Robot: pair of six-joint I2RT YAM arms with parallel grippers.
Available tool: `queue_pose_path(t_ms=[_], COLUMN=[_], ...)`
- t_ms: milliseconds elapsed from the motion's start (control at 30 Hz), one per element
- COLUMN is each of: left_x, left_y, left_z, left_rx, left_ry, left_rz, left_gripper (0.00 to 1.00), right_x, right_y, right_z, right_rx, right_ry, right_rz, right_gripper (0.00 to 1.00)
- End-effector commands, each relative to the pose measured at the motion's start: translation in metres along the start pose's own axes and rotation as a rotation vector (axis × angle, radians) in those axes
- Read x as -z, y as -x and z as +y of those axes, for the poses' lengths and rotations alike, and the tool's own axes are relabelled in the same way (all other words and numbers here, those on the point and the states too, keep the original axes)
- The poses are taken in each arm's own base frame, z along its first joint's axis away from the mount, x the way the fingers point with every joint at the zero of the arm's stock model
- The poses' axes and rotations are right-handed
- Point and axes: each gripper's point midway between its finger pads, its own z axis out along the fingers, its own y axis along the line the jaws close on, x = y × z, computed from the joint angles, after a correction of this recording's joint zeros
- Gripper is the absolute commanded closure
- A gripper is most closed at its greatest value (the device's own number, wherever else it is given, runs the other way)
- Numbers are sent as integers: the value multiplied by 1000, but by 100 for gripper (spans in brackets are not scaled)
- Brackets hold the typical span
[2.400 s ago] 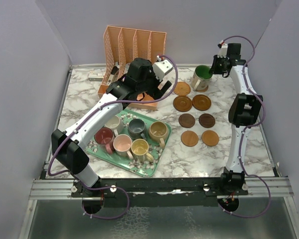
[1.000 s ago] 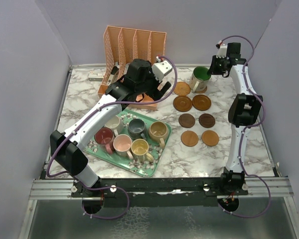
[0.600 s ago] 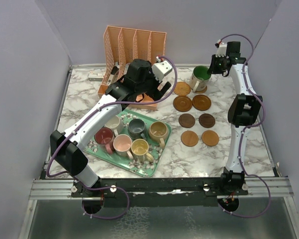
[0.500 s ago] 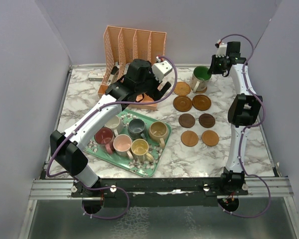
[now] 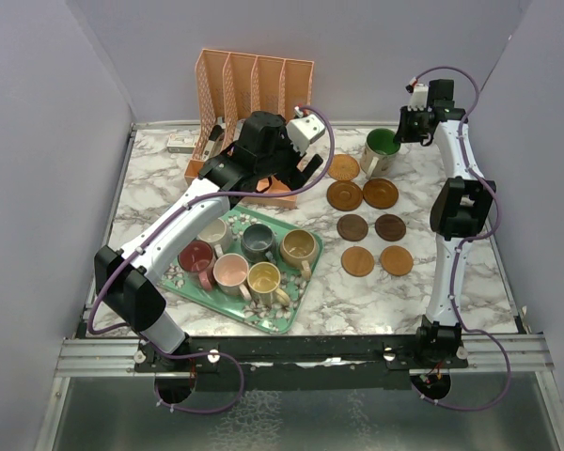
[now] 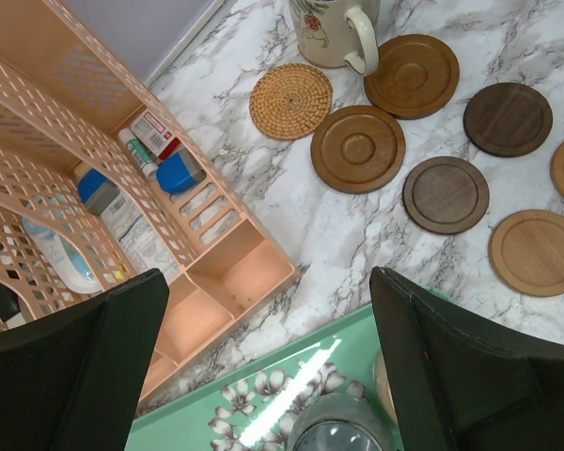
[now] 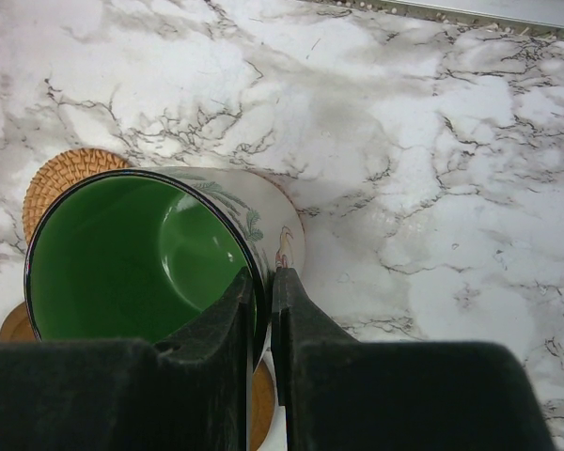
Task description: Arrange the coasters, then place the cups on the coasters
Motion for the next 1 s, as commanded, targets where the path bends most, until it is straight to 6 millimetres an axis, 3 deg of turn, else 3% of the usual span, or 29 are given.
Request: queue_pose_path(t_ms=[0, 967], left_x=[9, 9], left_y=[13, 13], left_z=[1, 2], left_rx=[-9, -13], left_ry=[-1, 3], left_rz=[-48, -49], left_gripper=[7, 7], right_x=[50, 29], right_y=[70, 51], right_z=[9, 3], right_rx=[50, 14], right_ry=[-7, -11], right_rz=[-193, -149], right_gripper=[99, 96])
